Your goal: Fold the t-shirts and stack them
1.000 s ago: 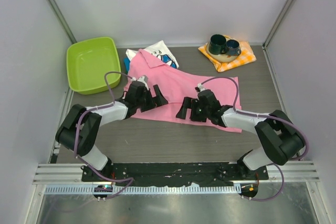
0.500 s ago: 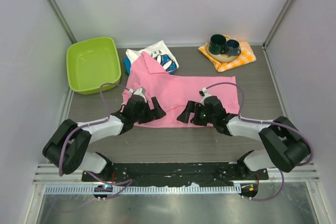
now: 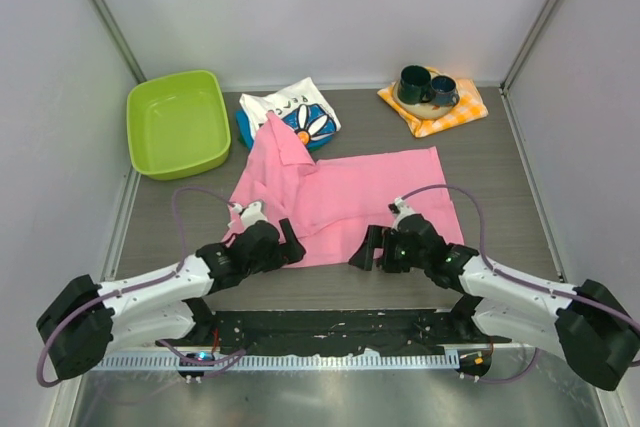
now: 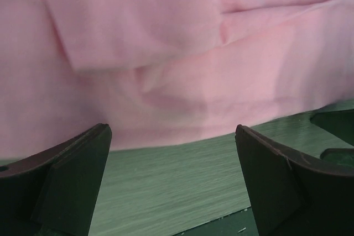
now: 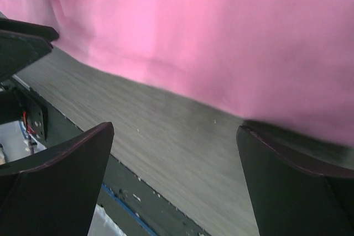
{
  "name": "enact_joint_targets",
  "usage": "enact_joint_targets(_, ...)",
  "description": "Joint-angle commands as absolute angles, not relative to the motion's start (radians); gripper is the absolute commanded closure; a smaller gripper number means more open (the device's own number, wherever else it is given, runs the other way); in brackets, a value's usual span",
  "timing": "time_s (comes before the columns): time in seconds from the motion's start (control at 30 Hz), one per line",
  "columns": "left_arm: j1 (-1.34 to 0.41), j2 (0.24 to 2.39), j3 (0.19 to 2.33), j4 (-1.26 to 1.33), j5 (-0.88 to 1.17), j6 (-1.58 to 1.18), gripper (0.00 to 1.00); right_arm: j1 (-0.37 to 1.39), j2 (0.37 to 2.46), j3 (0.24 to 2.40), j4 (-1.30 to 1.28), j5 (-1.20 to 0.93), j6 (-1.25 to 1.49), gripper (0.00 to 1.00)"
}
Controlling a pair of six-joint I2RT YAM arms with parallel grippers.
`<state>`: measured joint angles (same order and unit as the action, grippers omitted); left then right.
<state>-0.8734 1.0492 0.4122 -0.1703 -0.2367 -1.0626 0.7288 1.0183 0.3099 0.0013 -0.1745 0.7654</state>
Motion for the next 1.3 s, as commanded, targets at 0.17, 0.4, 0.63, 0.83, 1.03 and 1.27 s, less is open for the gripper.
enact_joint_targets(0.17, -1.031, 0.876, 0.356, -0.462, -0.446, -1.275, 0.00, 0.839, 0.893, 0.310, -0.241, -0.032, 0.825, 0.00)
enact_joint_targets(0.4, -1.063, 0.864, 0.511, -0.554, -0.554, -1.192, 0.00, 0.870, 0.911, 0.517, -0.350, 0.132, 0.733, 0.00)
enact_joint_targets(0.63, -1.017, 0.900, 0.689, -0.604, -0.649, -1.048, 0.00, 0.858, 0.972, 0.680, -0.506, 0.412, 0.666, 0.00)
enact_joint_targets(0.83, -0.853, 0.954, 0.624, -0.459, -0.496, -0.957, 0.00, 0.744, 1.039, 0.634, -0.441, 0.434, 0.660, 0.00)
enact_joint_targets(1.03, -0.766, 1.086, 0.552, -0.319, -0.411, -0.902, 0.00, 0.575, 1.069, 0.531, -0.333, 0.353, 0.615, 0.00)
enact_joint_targets(1.27, -0.756, 1.161, 0.479, -0.215, -0.373, -0.936, 0.00, 0.571, 1.094, 0.445, -0.288, 0.285, 0.669, 0.00)
